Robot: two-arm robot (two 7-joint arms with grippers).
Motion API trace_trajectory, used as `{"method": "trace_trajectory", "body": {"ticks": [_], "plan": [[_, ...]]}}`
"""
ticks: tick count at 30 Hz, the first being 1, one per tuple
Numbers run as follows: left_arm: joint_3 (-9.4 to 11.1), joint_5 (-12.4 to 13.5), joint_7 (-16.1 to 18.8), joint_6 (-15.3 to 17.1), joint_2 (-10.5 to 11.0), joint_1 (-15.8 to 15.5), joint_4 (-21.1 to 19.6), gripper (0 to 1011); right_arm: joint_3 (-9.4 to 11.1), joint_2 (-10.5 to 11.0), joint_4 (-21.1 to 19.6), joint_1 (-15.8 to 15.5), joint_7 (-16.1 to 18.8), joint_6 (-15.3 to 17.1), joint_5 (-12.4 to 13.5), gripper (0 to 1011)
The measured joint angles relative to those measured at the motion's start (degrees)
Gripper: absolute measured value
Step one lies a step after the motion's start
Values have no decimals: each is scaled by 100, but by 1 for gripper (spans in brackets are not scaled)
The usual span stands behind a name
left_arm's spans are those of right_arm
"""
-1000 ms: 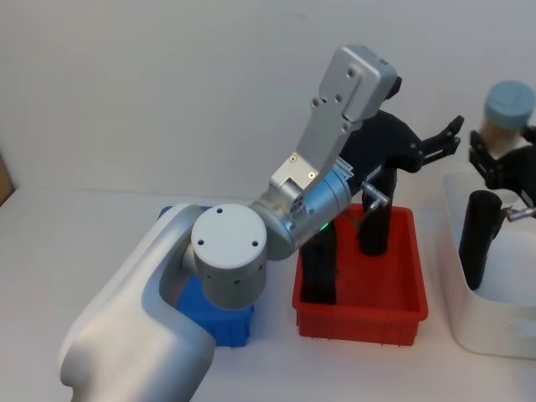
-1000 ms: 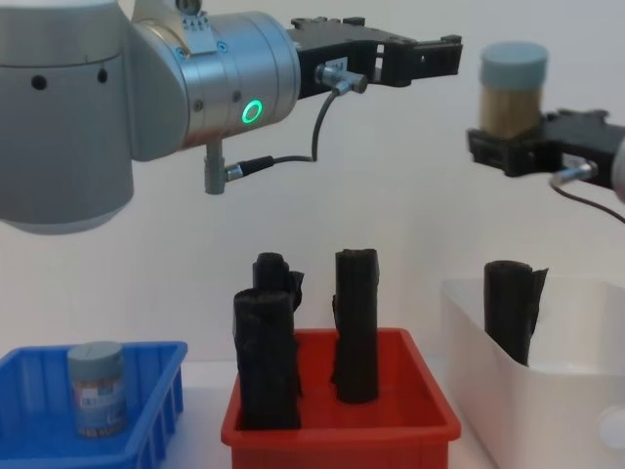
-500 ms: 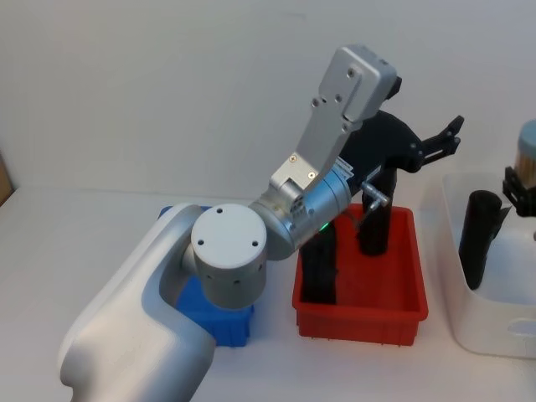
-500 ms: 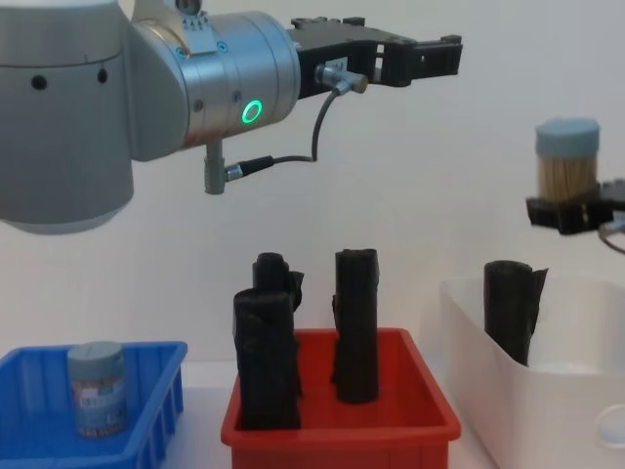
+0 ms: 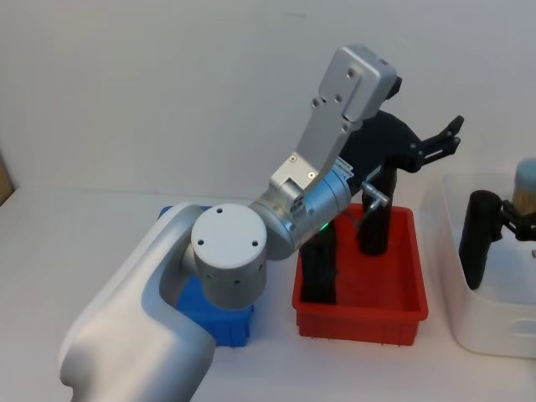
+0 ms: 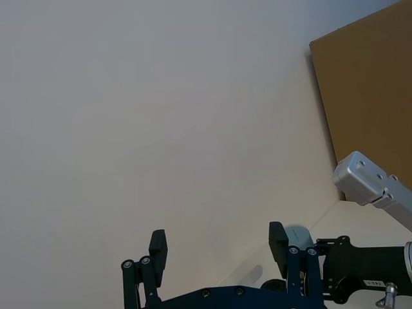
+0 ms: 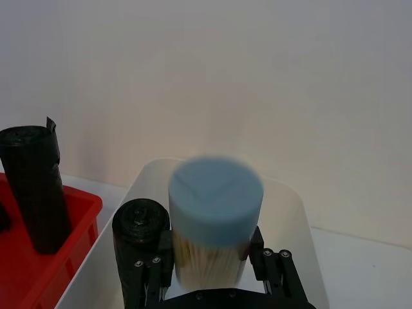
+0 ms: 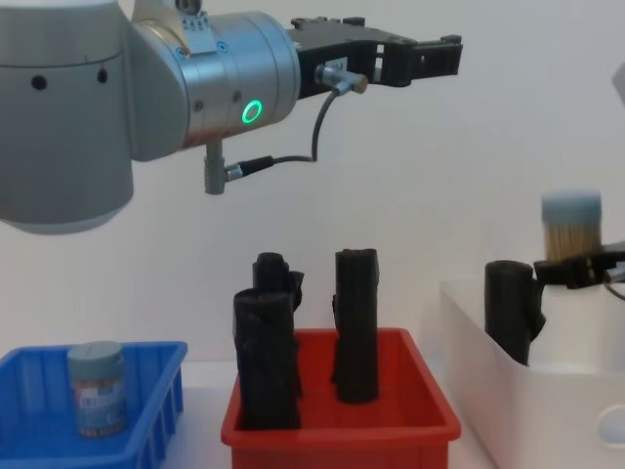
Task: Pick the cotton swabs from the blue box and place them into the white box.
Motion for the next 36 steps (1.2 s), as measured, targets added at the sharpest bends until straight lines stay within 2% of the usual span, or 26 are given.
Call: {"method": "trace_trajectory", "body": {"ticks": [5,10,13,28,36], "plan": [[0,0,0,0,0,0,0,1004,0,-23,135,63,43,120,-9,825],[0,0,0,0,0,0,0,1004,-2,-38,223,105,72,201,-14,957],[0,0,0,0,0,0,0,1004,-4,-44,259,121,84,234,-16,1002],[0,0,0,0,0,0,0,1004,-4,-62,348,166,126,276,-20,1001],[0,0,0,0,0,0,0,1004,11,-93,332,173,183,-80,169,1001]]}}
